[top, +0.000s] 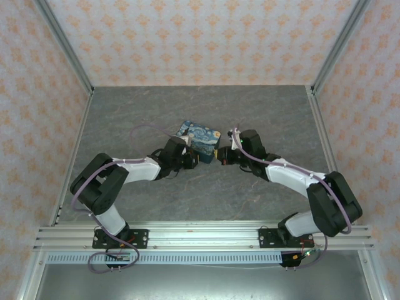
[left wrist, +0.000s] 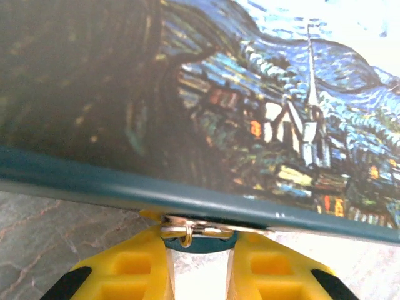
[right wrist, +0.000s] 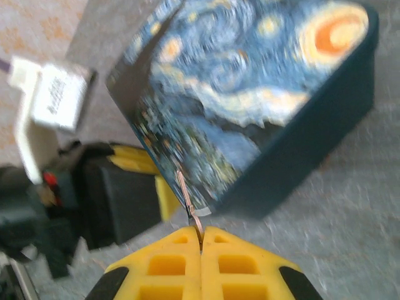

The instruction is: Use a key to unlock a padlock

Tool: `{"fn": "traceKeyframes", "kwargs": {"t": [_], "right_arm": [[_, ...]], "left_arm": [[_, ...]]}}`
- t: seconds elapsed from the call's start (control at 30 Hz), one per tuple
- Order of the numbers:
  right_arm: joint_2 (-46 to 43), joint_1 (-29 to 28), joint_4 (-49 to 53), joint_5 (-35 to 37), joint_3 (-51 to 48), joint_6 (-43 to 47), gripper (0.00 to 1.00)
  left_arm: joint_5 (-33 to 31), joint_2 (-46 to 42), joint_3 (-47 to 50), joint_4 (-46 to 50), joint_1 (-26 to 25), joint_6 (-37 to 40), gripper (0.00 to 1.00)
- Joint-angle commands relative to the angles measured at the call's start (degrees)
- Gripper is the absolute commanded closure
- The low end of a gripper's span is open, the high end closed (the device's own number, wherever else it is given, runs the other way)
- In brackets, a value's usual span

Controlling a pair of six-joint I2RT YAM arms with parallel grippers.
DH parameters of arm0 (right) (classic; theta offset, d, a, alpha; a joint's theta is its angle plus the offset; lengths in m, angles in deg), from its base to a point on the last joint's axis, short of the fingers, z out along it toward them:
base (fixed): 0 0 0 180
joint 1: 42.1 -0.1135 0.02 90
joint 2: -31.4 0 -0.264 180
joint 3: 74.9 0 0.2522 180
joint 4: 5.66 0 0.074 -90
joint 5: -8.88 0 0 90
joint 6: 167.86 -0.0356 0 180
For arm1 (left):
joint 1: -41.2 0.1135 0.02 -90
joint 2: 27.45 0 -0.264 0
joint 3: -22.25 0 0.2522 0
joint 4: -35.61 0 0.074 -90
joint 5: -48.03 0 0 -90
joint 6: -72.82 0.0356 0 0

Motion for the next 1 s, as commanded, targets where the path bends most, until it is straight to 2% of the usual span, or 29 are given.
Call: {"fn": "traceKeyframes", "kwargs": {"t": [0.0,0.17,0.5,0.97], "right_arm": [[-4.14,-1.07,-6.94,0.48,-4.65,4.00,1.00],[-6.60,-3.91,-11.21,3.50,-9.49,6.17,1.00],[-3.08,-8.59,-14.73,4.99,-9.68,8.12,1.00],[2.88,-9.95,-20.31,3.49,-8.86,7.24,1.00]], "left_arm": [[2.16,-3.66,-2.69,3.10,-0.32,-5.21,0.80],[3.84,-5.91,-4.68,7.52,-0.32,-9.11,0.81],[7.01,-9.04,-5.22,8.54,-0.36,-18.11,0.80],[9.03,-9.91,-6.97,10.85,-0.45,-20.89,0.82]]}}
